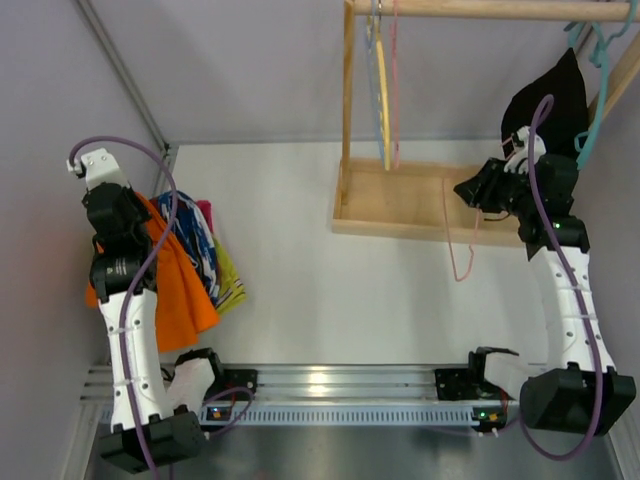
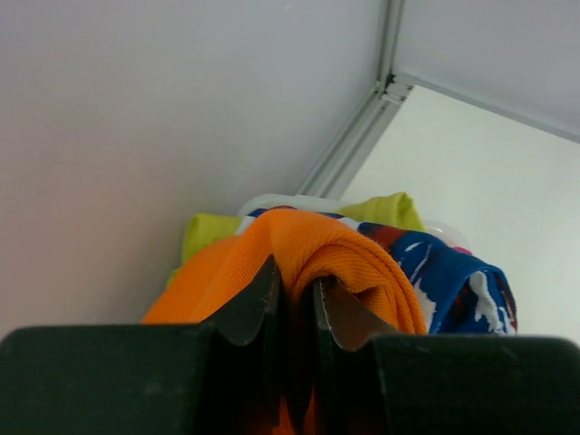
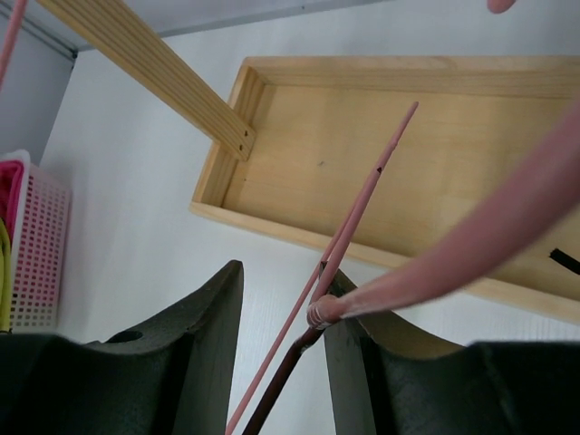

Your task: Remove the trousers from the hanger

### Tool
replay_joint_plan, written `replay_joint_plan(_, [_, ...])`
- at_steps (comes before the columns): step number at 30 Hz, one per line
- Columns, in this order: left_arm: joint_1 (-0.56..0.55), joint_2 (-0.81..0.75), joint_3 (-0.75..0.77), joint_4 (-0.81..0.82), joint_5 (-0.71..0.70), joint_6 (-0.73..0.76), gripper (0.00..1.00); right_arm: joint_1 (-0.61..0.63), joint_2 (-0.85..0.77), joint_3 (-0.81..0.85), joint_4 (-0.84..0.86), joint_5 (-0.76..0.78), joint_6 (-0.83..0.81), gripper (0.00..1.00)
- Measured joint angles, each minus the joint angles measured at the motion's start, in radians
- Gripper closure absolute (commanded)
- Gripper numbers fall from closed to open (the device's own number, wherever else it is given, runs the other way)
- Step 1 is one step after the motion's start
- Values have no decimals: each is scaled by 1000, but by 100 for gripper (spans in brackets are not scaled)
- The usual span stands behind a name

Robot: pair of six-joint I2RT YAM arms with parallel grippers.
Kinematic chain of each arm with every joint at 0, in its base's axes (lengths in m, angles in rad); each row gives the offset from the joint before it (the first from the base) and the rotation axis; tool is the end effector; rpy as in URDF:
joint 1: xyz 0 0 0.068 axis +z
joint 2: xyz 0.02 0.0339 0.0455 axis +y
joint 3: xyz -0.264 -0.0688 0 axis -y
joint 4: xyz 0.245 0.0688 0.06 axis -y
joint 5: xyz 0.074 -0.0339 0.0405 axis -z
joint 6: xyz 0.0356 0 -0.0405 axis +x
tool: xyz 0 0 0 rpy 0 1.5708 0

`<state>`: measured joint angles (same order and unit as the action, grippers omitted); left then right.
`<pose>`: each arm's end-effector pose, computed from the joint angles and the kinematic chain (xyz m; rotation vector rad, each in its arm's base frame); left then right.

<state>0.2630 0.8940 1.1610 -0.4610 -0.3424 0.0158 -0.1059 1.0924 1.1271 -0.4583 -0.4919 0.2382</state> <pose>0.1713 0.0585 0.4211 -0.4662 1.7186 0.5034 0.2378 -0.0084 0.3730 0.0224 1.9858 0.5747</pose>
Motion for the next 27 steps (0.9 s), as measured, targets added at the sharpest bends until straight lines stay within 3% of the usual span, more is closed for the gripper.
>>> replay_joint_plan(6, [-1,47,-77,68,94,-112,99,0,-11,56,-8,-5,28,100])
replay_joint_plan(8, [-2,60,-105,79,121,-140,91,0,-16,76,-13,-8,37,100])
replay_joint_plan(12, [-6,69,-153,108,184,-182,63,0,-24,122,-22,-26,62,100])
replay_joint_plan(13, [-7,68,-158,109,199,-185,51,1,-23,135,-25,-32,69,100])
replay_joint_plan(18, [-8,60,-164,98,269,-208,26,1,-21,200,-42,-51,96,100])
replay_joint_plan(19, [-8,55,-161,93,286,-211,13,1,-21,211,-45,-55,102,100])
replay_joint_plan(21, [-8,45,-143,74,326,-214,1,1,-15,230,-49,-63,114,100])
replay_joint_plan(27, [-10,17,-23,72,484,-215,1,15,37,294,-79,-82,142,100])
